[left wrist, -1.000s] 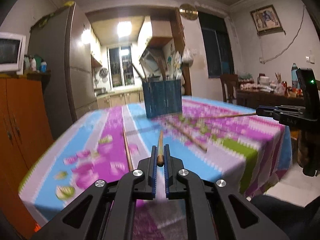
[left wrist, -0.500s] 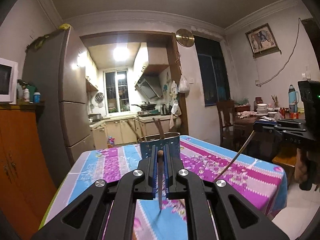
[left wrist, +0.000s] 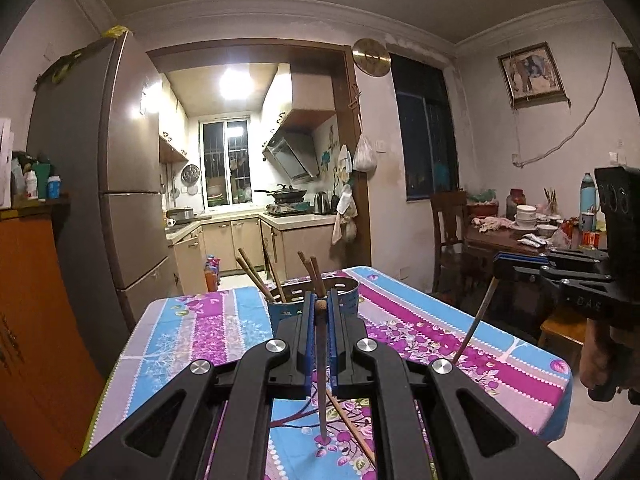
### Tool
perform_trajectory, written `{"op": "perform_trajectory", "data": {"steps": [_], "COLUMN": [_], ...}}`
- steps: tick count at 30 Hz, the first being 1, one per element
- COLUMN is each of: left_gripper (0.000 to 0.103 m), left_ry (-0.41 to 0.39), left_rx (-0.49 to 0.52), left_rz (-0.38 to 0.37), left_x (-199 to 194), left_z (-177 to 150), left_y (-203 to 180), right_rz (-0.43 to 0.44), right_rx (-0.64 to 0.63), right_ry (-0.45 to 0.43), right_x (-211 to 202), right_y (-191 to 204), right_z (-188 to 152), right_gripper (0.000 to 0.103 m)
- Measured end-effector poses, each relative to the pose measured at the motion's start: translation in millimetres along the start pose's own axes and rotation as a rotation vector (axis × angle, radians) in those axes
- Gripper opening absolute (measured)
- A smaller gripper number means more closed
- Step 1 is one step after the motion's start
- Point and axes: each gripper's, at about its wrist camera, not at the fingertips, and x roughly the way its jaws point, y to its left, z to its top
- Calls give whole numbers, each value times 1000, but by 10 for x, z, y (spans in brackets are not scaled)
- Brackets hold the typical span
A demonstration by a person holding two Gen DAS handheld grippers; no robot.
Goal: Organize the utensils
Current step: 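Raise both held chopsticks upright and carry them above the blue mesh holder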
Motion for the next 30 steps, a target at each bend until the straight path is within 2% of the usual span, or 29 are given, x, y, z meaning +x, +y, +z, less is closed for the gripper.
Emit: {"op": "perform_trajectory", "data": {"steps": [6,12,24,30], "left_gripper": [7,7,7,7], "left_ry": [15,23,-67,-70], "left_rx": [-13,-29,-58,-44], "left_rz": [12,27,53,83], "left_x": [50,152,455,850], "left_z": [194,488,1781,2135], "left_y": [82,239,565,599], "right_rz": [14,25,-1,-17], "right_rx": [2,2,1,-23], "right_ry": [2,-10,-70,-69], "right_x": [75,146,493,861], "right_y": [-38,-105,-425,-469], "right_z": [150,456,1690,2046], "right_gripper": [5,5,5,5]}}
